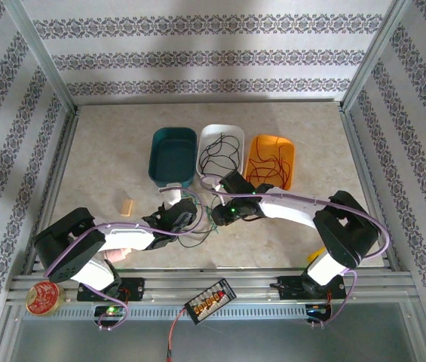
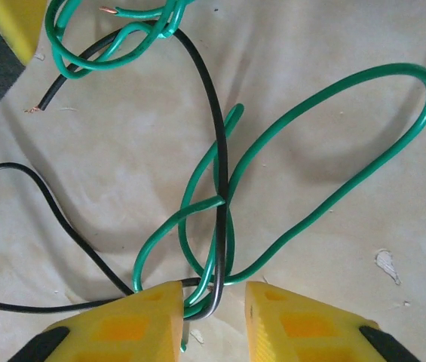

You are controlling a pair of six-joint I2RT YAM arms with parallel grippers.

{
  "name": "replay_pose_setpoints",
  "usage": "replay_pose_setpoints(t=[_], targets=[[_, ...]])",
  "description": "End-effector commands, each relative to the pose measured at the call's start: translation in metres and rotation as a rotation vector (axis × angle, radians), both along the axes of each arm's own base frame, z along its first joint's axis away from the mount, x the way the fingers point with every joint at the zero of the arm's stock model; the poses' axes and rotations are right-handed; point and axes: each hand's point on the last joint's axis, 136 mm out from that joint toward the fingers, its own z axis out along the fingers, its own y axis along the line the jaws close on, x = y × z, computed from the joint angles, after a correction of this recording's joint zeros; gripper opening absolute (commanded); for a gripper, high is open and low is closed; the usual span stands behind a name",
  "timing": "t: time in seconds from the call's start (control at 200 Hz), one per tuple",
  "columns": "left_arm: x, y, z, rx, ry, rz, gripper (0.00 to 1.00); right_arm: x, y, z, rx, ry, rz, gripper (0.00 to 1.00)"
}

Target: Untangle the cables

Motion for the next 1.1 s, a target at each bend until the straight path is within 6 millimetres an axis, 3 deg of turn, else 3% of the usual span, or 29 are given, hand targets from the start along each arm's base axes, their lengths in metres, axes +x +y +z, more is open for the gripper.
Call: replay_pose_setpoints(t=[0.0, 0.24, 0.35, 0.42, 0.565, 0.895, 1.0, 1.099], targets=[[-0.001, 0.006, -0.003, -0.002, 0.000, 0.017, 0.45, 0.016, 0.005, 0.003, 0.007, -0.042, -0.009, 0.27], [0.004, -0.021, -0.007, -0.033, 0.013, -0.087, 0.49, 0.014, 0.009, -0.013, 0.008, 0.007, -0.011, 0.24], [0.004, -0.033, -0.007, -0.058, 0.016, -0.136, 0.52, 0.016, 0.004, -0.014, -0.008, -0.007, -0.023, 0.07], [0.004, -0.040, -0.006, -0.075, 0.015, -0.169, 0.54, 0.018, 0.000, -0.007, -0.003, -0.033, -0.034, 0.00], [0.005, -0.052, -0.002, -0.099, 0.001, -0.224, 0.57, 0.023, -0.015, 0.013, 0.026, -0.090, -0.069, 0.00], [0.004, -0.062, -0.002, -0.125, -0.005, -0.270, 0.57, 0.042, -0.041, 0.081, 0.242, -0.179, -0.188, 0.00], [0.001, -0.071, 0.008, -0.157, -0.038, -0.333, 0.59, 0.043, -0.040, 0.098, 0.301, -0.186, -0.181, 0.00], [-0.006, -0.084, 0.026, -0.213, -0.093, -0.432, 0.64, 0.041, -0.041, 0.098, 0.297, -0.177, -0.178, 0.00]])
